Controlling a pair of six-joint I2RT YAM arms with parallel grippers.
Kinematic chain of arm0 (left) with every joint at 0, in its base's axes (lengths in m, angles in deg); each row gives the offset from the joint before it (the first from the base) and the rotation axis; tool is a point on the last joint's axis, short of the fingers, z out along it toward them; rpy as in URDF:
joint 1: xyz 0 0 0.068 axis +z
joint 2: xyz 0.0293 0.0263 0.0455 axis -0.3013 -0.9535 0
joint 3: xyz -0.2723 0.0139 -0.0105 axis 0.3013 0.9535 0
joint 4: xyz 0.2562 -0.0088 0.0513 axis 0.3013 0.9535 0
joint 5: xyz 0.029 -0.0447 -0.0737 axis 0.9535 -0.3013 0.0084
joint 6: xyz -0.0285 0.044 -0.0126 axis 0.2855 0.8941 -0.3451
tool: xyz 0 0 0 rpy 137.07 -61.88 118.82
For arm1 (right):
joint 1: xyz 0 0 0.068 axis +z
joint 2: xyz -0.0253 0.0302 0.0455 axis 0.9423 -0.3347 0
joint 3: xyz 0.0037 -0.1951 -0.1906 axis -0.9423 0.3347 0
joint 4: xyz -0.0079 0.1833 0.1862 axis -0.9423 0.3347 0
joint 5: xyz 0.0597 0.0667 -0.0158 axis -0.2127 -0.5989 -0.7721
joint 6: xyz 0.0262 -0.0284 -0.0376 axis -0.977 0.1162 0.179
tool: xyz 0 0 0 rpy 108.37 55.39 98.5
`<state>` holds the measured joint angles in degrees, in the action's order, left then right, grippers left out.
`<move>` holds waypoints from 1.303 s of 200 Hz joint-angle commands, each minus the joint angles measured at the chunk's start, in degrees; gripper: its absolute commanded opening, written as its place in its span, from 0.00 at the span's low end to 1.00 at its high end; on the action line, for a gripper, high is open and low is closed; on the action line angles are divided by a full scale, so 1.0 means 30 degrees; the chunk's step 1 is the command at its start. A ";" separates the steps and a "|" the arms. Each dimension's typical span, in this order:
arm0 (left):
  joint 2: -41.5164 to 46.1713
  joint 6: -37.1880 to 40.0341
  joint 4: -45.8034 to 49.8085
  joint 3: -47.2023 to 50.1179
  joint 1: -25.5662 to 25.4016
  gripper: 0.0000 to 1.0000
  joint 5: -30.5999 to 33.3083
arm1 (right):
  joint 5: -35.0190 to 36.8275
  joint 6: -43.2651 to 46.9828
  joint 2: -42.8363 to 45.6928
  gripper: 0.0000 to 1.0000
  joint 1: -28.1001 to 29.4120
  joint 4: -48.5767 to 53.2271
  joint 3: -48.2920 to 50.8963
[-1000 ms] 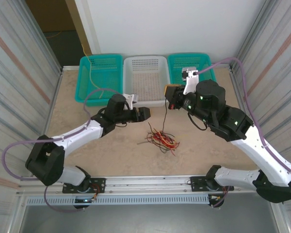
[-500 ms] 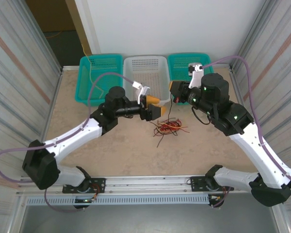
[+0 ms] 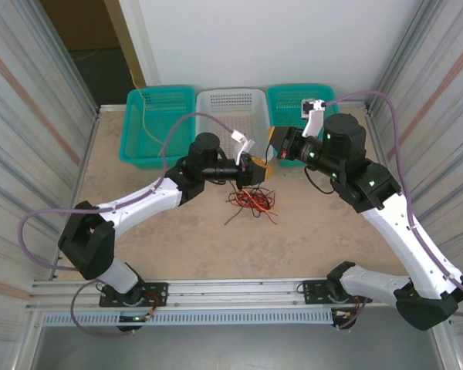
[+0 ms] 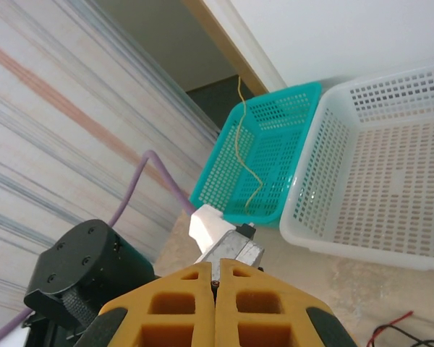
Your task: Untangle the cables
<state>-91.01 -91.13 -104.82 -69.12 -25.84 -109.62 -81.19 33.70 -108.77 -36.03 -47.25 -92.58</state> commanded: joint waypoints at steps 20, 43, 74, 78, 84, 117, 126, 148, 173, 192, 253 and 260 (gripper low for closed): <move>0.0216 0.0599 0.0479 -0.0484 -0.0146 0.00 0.1657 | 0.0124 -0.0848 0.0594 0.21 -0.0369 -0.0543 0.1428; 0.0554 -0.0028 0.0830 -0.0548 0.0049 0.00 0.3098 | 0.1946 -0.1659 0.0939 0.55 -0.0513 0.0709 0.3706; 0.0746 -0.1509 -0.0220 -0.0311 0.0509 0.00 0.2785 | 0.1327 -0.4625 0.1586 0.55 -0.0259 -0.1322 0.8858; 0.0790 -0.1595 -0.0273 -0.0288 0.0513 0.00 0.2790 | 0.1416 -0.4945 0.1650 0.54 -0.0073 -0.1631 0.9470; 0.0839 -0.1763 -0.0359 -0.0258 0.0512 0.00 0.2786 | 0.1604 -0.5350 0.1709 0.52 0.0248 -0.1943 1.0260; 0.1409 -0.3148 -0.1224 -0.0086 0.0515 0.00 0.2438 | 0.3064 -0.5458 0.0868 0.56 0.2091 -0.2491 1.2068; 0.1628 -0.3294 -0.1272 -0.0152 0.0513 0.00 0.2416 | 0.3237 -0.5410 0.0405 0.56 0.2302 -0.2413 1.2159; 0.2111 -0.3464 -0.0940 -0.0628 0.0513 0.00 0.2439 | 0.3621 -0.5384 -0.0275 0.61 0.3002 -0.3020 1.2642; 0.2443 -0.3903 -0.0885 -0.1102 0.0469 0.00 0.2099 | 0.3820 -0.5028 -0.1243 0.63 0.3119 -0.3216 1.2279; 0.2476 -0.4217 -0.0739 -0.1426 0.0400 0.00 0.1808 | 0.4047 -0.4451 -0.1831 0.65 0.3097 -0.3723 1.1629; 0.3228 -0.5551 -0.0290 -0.3247 0.0452 0.00 0.1429 | 0.3512 -0.3923 -0.6098 0.52 0.2476 -0.4395 1.0577; 0.3336 -0.5779 -0.0241 -0.3671 0.0560 0.00 0.1306 | 0.3156 -0.4168 -0.6483 0.51 0.2329 -0.4638 1.0720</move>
<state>-85.92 -105.21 -103.44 -74.52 -24.55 -103.42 -70.52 21.40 -124.31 -27.66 -60.08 -61.04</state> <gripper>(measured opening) 0.061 0.521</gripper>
